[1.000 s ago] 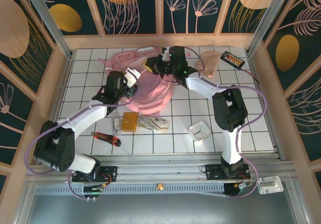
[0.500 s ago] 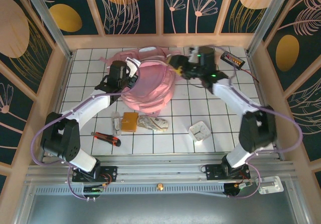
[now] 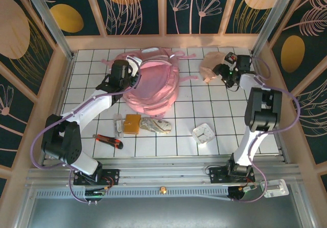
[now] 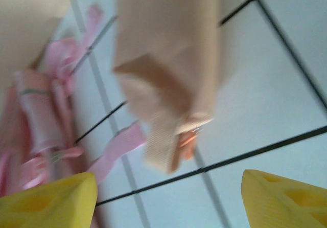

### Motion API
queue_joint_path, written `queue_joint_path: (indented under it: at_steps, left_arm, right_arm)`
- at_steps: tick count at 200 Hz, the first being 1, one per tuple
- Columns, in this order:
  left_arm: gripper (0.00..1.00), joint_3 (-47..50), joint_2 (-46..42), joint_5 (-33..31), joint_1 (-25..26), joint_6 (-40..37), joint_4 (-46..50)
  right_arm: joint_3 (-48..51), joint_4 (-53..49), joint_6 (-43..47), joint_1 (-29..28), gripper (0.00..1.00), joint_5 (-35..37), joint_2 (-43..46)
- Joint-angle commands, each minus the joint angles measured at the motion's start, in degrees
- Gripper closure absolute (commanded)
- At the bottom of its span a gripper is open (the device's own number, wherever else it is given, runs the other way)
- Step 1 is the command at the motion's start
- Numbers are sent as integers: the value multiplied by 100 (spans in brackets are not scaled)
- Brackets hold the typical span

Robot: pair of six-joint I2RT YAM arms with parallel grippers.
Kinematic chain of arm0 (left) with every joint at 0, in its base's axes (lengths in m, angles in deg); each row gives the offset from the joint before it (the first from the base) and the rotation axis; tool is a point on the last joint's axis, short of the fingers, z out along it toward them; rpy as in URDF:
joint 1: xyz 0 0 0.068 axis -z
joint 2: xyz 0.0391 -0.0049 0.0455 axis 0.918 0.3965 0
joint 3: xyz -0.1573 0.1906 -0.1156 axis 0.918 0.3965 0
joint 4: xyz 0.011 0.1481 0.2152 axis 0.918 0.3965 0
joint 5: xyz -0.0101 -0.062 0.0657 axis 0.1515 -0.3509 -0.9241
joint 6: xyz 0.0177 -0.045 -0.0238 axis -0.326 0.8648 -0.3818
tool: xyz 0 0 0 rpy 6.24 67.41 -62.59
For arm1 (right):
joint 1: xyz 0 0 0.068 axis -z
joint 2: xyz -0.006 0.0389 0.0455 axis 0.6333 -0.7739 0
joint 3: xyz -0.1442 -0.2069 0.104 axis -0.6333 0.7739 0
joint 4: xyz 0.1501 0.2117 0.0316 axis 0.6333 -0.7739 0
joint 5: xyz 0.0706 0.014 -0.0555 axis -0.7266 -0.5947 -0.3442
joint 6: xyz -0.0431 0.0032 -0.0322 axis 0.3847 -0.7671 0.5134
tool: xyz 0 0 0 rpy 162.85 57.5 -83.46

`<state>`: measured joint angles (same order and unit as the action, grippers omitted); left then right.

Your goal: Pack the student bag

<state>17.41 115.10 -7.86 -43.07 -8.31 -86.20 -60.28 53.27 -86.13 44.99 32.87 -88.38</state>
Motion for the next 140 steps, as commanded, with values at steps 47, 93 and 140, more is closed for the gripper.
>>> queue_joint_path:
  at_steps: [47,93,140]
  left_arm:
    - [99,-178,0,342,16,235,-246]
    - [99,-138,26,365,16,245,-193]
    - [99,-151,2,400,16,340,-131]
  right_arm:
    - [-1436,176,170,249,25,51,-1420]
    - [-2683,-104,-7,72,28,-148,-2418]
    - [-3370,-31,-269,-117,73,-196,-2927]
